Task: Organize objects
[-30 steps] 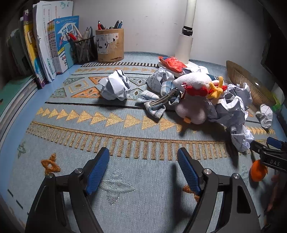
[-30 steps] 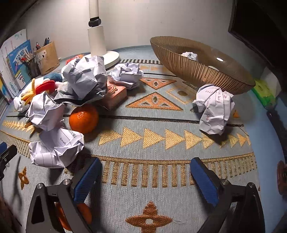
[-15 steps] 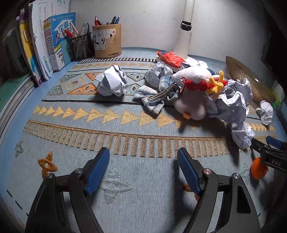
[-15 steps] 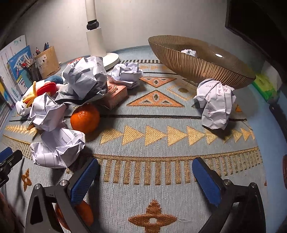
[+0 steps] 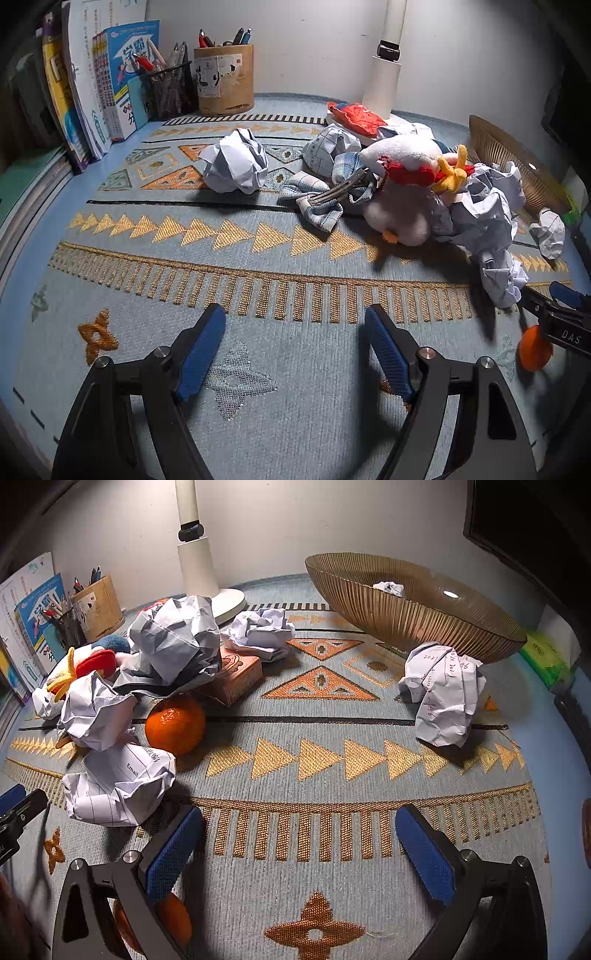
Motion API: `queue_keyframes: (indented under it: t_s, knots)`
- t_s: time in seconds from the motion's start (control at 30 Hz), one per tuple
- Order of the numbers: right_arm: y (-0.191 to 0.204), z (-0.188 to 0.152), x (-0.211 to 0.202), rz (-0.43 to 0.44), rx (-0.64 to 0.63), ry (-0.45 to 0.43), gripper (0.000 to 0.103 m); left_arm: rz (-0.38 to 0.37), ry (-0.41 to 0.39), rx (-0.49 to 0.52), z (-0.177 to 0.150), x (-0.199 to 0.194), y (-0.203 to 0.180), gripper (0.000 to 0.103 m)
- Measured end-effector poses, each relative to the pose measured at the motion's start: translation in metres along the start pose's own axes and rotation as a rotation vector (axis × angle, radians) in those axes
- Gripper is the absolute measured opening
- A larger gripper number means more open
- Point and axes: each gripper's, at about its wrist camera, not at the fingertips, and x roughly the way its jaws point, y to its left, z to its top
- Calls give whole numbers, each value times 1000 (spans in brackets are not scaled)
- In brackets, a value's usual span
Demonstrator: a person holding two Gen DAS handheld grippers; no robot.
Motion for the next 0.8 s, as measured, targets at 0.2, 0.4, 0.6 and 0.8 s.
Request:
queue_keyframes:
  t_s: [0.2,0.4,0.6,0.8]
  knots:
    - [0,0,0,0,0,0,103,-7,-1,0,0,0,1,77]
    - [-1,-1,0,1,-1,0,103,-5,0,7,0,1,0,77]
    - [-1,-1,0,1,-1,0,103,-4,1,9,0,1,-1,77]
    - [-2,-1,0,2,-1,0,103,-11,-5,-1,-1,0,-1,77]
